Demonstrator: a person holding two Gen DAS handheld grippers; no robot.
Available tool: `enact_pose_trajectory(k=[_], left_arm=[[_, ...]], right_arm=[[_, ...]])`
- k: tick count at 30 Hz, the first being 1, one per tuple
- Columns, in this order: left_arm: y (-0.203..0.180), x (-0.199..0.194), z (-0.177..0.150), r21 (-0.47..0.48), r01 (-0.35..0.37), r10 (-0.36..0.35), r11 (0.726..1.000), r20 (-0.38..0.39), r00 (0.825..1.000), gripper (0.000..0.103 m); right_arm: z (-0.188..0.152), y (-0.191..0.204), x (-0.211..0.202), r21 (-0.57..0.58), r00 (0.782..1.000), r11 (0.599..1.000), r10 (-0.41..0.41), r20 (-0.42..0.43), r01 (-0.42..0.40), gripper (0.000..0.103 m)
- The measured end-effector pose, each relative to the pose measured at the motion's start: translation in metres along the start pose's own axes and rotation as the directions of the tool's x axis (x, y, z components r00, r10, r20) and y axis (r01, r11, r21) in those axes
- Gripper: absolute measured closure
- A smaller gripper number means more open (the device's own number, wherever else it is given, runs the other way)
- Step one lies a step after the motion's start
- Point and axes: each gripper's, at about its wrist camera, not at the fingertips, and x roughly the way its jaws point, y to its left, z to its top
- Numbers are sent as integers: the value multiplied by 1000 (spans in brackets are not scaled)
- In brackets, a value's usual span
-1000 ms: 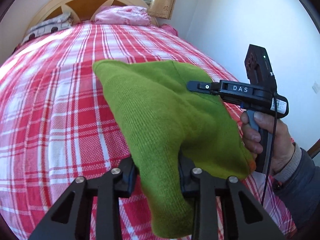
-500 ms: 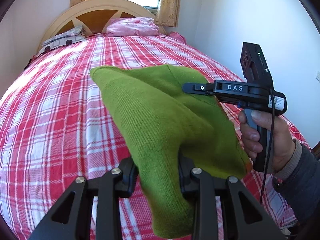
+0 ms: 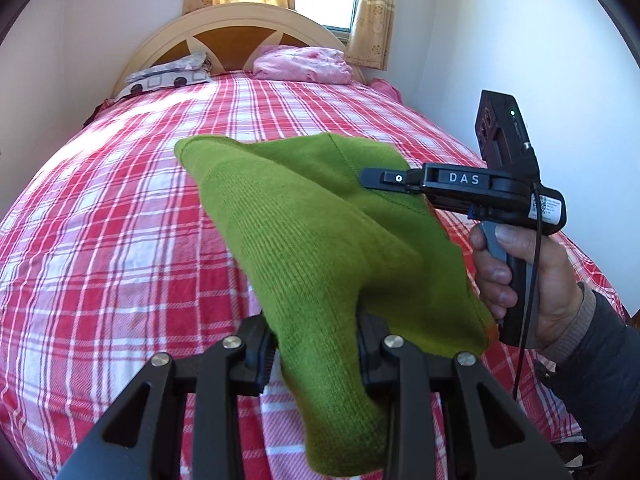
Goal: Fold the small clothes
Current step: 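Lift the held sweater end with both grippers and fold it over the bundle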
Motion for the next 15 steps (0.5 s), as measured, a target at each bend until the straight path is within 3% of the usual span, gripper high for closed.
enact_pose_trajectory(k=[15], left_arm=[[38,-38,-24,-31,-70,71,997,15,997,70]], right_arm=[[-7,61,38,-71,996,994,76,-54,-80,74]])
